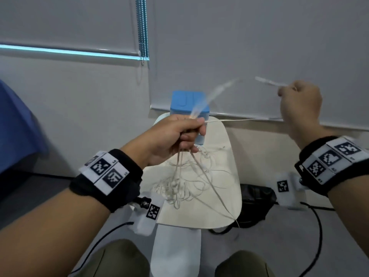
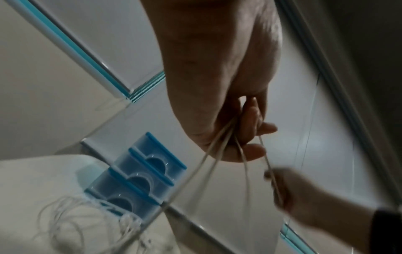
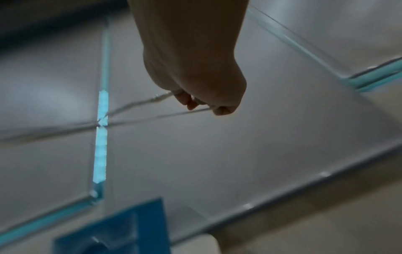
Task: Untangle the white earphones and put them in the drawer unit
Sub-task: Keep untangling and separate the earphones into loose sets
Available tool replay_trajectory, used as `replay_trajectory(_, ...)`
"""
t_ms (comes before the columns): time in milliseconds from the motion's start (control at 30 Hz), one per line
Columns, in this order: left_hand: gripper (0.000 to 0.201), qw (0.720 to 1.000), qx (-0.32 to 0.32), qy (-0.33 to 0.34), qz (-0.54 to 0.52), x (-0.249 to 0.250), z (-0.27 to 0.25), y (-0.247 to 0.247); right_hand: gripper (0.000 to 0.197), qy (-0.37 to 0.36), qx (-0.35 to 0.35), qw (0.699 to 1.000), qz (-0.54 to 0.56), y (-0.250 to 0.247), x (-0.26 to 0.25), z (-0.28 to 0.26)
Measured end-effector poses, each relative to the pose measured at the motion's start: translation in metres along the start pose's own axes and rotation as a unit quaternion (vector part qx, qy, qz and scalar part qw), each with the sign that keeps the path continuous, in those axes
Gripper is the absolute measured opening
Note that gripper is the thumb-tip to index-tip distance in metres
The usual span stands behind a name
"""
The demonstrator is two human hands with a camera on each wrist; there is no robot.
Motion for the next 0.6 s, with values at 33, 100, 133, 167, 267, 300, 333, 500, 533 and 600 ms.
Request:
replay_trajectory(33, 0.030, 1.000, -0.009, -0.003, 0.016, 0.003, -0.005, -0.001, 0.022, 0.009, 0.002, 1.000, -0.017, -0.001, 0.020, -0.002)
replay_trajectory(100, 0.030, 0.999, -0.021, -0.005, 0.032, 0.011, -0.012, -0.002, 0.015, 0.016, -0.007, 0.997, -0.075, -0.002, 0.052, -0.010)
replay_trajectory(133, 0.030, 0.999, -0.020, -0.003, 0.030, 0.015, -0.014, -0.002, 0.013, 0.021, -0.020, 0.994, -0.103, -0.002, 0.065, -0.015)
replay_trajectory(167, 0.031, 1.000, -0.017, 0.002, 0.024, 0.020, -0.016, -0.003, 0.013, 0.030, -0.041, 0.992, -0.118, 0.000, 0.077, -0.022)
replay_trajectory(267, 0.033, 1.000, 0.005, 0.028, 0.009, 0.037, -0.018, -0.002, 0.017, 0.064, -0.176, 0.979, -0.086, 0.020, 0.093, -0.052)
replay_trajectory(300, 0.033, 0.999, 0.012, 0.039, 0.007, 0.043, -0.018, -0.001, 0.017, 0.067, -0.239, 0.965, -0.086, 0.030, 0.094, -0.063)
replay_trajectory(333, 0.033, 0.999, 0.018, 0.048, 0.006, 0.049, -0.018, 0.000, 0.018, 0.066, -0.309, 0.944, -0.097, 0.038, 0.092, -0.076)
replay_trajectory(500, 0.042, 0.999, 0.017, 0.039, 0.018, 0.064, -0.018, 0.010, 0.038, 0.112, -0.508, 0.852, -0.063, 0.052, 0.066, -0.129)
replay_trajectory(533, 0.043, 0.999, 0.013, 0.036, 0.025, 0.064, -0.019, 0.013, 0.045, 0.118, -0.492, 0.862, 0.002, 0.053, 0.049, -0.133)
replay_trajectory(600, 0.041, 0.999, 0.008, 0.039, 0.025, 0.066, -0.018, 0.020, 0.053, 0.133, -0.464, 0.859, 0.170, 0.052, 0.008, -0.140)
Point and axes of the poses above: each hand's wrist, its own z-axis towards the middle knuckle, its own y-axis out of the palm, x = y × z, the point moved 6 cm from there along z, towards the middle knuckle, and after that the axes turned 8 degrees about x, right-handed, at the moved point
